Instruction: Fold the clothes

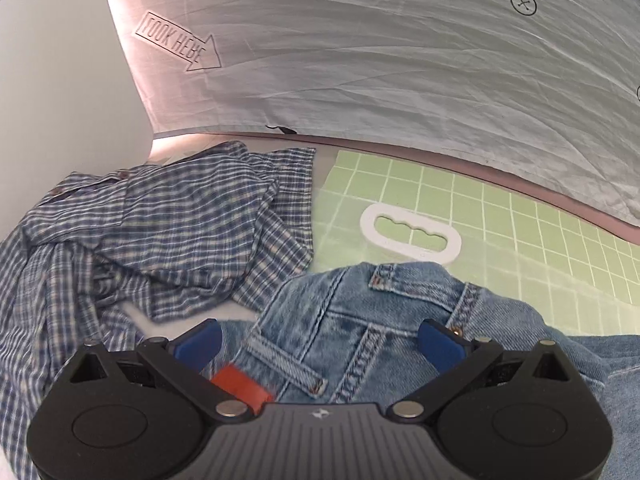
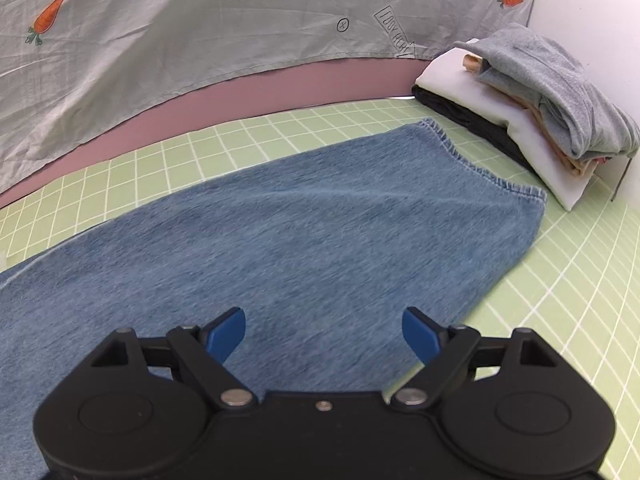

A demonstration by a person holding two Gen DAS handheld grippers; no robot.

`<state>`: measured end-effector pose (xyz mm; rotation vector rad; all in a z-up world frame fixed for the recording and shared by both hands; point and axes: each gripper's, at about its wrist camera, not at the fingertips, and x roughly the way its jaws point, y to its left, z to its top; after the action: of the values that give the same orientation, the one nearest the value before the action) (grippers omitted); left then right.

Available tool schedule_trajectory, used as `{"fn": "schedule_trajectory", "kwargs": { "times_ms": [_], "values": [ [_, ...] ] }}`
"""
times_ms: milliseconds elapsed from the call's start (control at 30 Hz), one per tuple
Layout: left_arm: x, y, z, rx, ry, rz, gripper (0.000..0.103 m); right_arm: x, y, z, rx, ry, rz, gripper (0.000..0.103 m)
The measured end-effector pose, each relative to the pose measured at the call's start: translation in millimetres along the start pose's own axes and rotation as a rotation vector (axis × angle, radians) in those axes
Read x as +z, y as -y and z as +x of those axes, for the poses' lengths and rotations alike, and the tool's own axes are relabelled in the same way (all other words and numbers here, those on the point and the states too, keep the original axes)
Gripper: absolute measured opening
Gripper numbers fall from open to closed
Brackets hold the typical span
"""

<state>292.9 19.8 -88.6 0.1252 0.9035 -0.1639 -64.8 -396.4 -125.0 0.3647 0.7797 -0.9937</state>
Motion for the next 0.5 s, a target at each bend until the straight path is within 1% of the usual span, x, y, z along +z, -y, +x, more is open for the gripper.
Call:
{"fn": "schedule_trajectory", "kwargs": {
  "times_ms": [100,167,233,267,300,333,367,400,433,500],
  "values": [
    [6,-5,23,-0.070,-0.043,0.000,0.103,-2,-10,-5,0.012,-0.022,0.007,0.086],
    [5,-9,33,-0.109,-0.064,-0.029,0.103,-2,-14,-6,0.011,-0.029,-0.014,0.086],
    [1,-9,34,-0.134,-0.042,-0.049,0.097,-2,-17,-5,-0.004,-0.030,-0.038,0.086],
    [-2,-9,35,-0.147,-0.031,-0.059,0.085,-1,-16,-4,-0.013,-0.036,-0.039,0.086],
    [-3,-8,34,-0.166,-0.026,-0.069,0.069,0,-16,-3,-0.021,-0.041,-0.038,0.086],
    [-5,-7,33,-0.182,-0.020,-0.077,0.063,0,-14,-1,-0.023,-0.045,-0.032,0.086],
    [-6,-4,30,-0.173,-0.006,-0.072,0.051,0,-13,0,-0.024,-0.050,-0.028,0.086],
    [-6,-2,26,-0.164,0.008,-0.068,0.029,0,-12,2,-0.028,-0.055,-0.026,0.086],
    [-6,-1,19,-0.163,0.019,-0.077,0.022,0,-11,4,-0.032,-0.059,-0.031,0.086],
    [-5,0,5,-0.159,0.042,-0.095,0.019,-1,-11,7,-0.038,-0.064,-0.051,0.086]
  ]
}}
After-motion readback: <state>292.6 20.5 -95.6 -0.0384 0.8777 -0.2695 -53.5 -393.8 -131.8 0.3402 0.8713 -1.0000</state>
